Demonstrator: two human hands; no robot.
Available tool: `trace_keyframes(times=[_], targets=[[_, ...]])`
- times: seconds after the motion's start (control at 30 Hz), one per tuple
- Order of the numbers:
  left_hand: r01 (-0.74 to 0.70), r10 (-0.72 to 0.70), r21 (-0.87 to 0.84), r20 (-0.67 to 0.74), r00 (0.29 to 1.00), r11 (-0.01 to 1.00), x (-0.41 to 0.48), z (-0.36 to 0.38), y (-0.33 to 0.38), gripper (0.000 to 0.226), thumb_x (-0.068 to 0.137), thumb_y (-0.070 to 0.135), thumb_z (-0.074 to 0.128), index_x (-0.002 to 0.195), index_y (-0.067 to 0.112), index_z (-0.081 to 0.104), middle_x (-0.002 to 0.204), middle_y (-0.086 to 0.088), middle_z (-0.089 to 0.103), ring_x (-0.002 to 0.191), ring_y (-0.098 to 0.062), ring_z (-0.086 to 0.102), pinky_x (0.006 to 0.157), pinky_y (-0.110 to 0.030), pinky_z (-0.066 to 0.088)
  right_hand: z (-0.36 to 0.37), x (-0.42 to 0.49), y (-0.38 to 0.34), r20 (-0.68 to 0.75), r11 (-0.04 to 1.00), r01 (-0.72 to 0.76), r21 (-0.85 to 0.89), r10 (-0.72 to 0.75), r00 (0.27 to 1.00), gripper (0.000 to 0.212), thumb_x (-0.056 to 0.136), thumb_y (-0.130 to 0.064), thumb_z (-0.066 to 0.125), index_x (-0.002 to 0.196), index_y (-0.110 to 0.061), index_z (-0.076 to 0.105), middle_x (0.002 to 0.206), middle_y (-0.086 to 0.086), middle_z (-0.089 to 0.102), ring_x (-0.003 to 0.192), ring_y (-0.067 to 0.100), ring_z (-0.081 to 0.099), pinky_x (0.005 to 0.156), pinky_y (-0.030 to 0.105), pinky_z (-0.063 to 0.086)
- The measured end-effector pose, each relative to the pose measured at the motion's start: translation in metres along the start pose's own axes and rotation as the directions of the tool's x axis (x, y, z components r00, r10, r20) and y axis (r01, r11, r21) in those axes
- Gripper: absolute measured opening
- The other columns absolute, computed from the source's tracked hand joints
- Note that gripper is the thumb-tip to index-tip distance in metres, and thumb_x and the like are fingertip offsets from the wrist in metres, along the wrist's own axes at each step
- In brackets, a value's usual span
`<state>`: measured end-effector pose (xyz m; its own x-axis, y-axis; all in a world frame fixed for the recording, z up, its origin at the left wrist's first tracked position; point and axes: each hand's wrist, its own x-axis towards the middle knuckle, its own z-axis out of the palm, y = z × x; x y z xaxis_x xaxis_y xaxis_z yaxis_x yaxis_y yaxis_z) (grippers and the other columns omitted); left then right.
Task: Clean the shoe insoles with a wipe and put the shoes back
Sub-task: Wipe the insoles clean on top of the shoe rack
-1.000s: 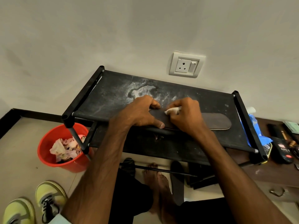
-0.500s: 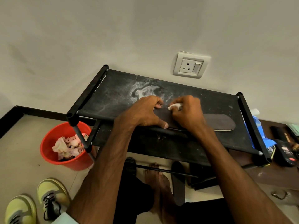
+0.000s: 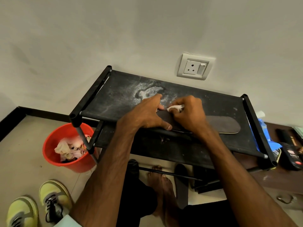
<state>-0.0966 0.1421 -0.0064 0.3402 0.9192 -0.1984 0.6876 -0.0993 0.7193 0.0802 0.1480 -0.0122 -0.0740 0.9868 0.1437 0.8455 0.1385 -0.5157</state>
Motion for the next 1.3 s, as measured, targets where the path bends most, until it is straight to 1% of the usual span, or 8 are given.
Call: trace_keyframes(times=[0.1, 0.23, 0.5, 0.77, 0.93, 1.07, 1.23, 1.3], targets=[[-0.004, 0.004, 0.007, -0.010, 1.000, 1.000, 0.000, -0.003, -0.001, 0.118, 0.064, 0.038, 0.094, 0.157, 0.020, 0.024, 0.136, 0.006, 0.058, 0.118, -0.019, 0.055, 0.104, -0.046, 0.049, -0.013, 0.002, 0.018, -0.050, 0.992, -0.124, 0.009, 0.125, 0.991, 0.012, 0.086, -0.015, 0.076, 0.094, -0.022, 0.082, 0.089, 0.003, 0.077, 0.080, 0.015, 0.070, 0.079, 0.040, 0.063], [-0.016, 0.016, 0.010, 0.002, 1.000, 1.000, -0.001, -0.006, -0.001, 0.113, 0.066, 0.033, 0.094, 0.157, 0.021, 0.027, 0.133, 0.006, 0.060, 0.111, -0.015, 0.057, 0.102, -0.044, 0.051, -0.017, -0.002, 0.018, -0.043, 0.990, -0.143, 0.017, 0.144, 0.989, 0.011, 0.085, -0.014, 0.078, 0.092, -0.022, 0.082, 0.090, 0.002, 0.077, 0.082, 0.015, 0.070, 0.081, 0.040, 0.063], [-0.045, 0.045, -0.018, 0.007, 0.999, 0.999, -0.003, -0.007, 0.000, 0.105, 0.070, 0.018, 0.090, 0.155, 0.018, 0.029, 0.123, 0.001, 0.062, 0.105, -0.016, 0.063, 0.095, -0.042, 0.056, 0.007, -0.008, -0.025, 0.109, 0.991, 0.115, 0.063, -0.121, 0.987, 0.016, 0.085, -0.009, 0.077, 0.098, -0.016, 0.083, 0.089, 0.007, 0.079, 0.076, 0.016, 0.074, 0.073, 0.037, 0.064], [-0.010, 0.010, -0.015, -0.002, 1.000, 1.000, -0.001, -0.005, -0.002, 0.117, 0.066, 0.034, 0.094, 0.158, 0.018, 0.024, 0.137, 0.006, 0.061, 0.113, -0.018, 0.059, 0.103, -0.043, 0.050, -0.011, 0.003, 0.009, 0.009, 0.989, -0.151, 0.008, 0.151, 0.989, 0.012, 0.086, -0.015, 0.077, 0.095, -0.022, 0.081, 0.094, 0.004, 0.077, 0.086, 0.017, 0.071, 0.083, 0.042, 0.063], [-0.008, 0.008, -0.024, 0.010, 1.000, 1.000, -0.002, -0.006, -0.001, 0.118, 0.066, 0.030, 0.094, 0.158, 0.017, 0.022, 0.136, 0.004, 0.062, 0.118, -0.019, 0.059, 0.104, -0.044, 0.050, 0.003, 0.000, -0.015, 0.041, 0.998, -0.033, -0.045, 0.035, 0.999, 0.019, 0.086, -0.012, 0.070, 0.100, -0.018, 0.082, 0.094, 0.011, 0.078, 0.084, 0.025, 0.072, 0.079, 0.042, 0.062], [-0.003, 0.004, -0.052, 0.010, 1.000, 0.999, -0.002, -0.007, -0.002, 0.116, 0.066, 0.026, 0.094, 0.157, 0.015, 0.023, 0.125, 0.002, 0.065, 0.114, -0.021, 0.062, 0.102, -0.046, 0.051, 0.010, 0.000, -0.028, 0.067, 0.998, 0.052, -0.046, -0.049, 0.997, 0.020, 0.083, -0.023, 0.081, 0.101, -0.014, 0.081, 0.088, 0.011, 0.077, 0.077, 0.024, 0.071, 0.072, 0.037, 0.062], [-0.006, 0.006, -0.026, 0.000, 1.000, 1.000, -0.002, -0.006, -0.003, 0.116, 0.065, 0.033, 0.094, 0.157, 0.017, 0.026, 0.115, 0.009, 0.059, 0.106, -0.015, 0.059, 0.101, -0.044, 0.052, 0.002, 0.002, -0.019, 0.115, 0.997, 0.072, -0.015, -0.070, 0.991, 0.015, 0.087, -0.015, 0.075, 0.098, -0.022, 0.083, 0.089, 0.005, 0.078, 0.081, 0.019, 0.072, 0.074, 0.036, 0.061], [-0.005, 0.005, -0.020, -0.005, 1.000, 1.000, -0.001, -0.005, -0.003, 0.116, 0.065, 0.033, 0.094, 0.157, 0.018, 0.025, 0.125, 0.007, 0.061, 0.107, -0.014, 0.058, 0.102, -0.043, 0.051, -0.003, 0.002, -0.014, 0.123, 0.998, 0.052, -0.021, -0.049, 0.991, 0.012, 0.088, -0.022, 0.077, 0.097, -0.026, 0.082, 0.092, 0.002, 0.078, 0.085, 0.018, 0.071, 0.079, 0.041, 0.062]])
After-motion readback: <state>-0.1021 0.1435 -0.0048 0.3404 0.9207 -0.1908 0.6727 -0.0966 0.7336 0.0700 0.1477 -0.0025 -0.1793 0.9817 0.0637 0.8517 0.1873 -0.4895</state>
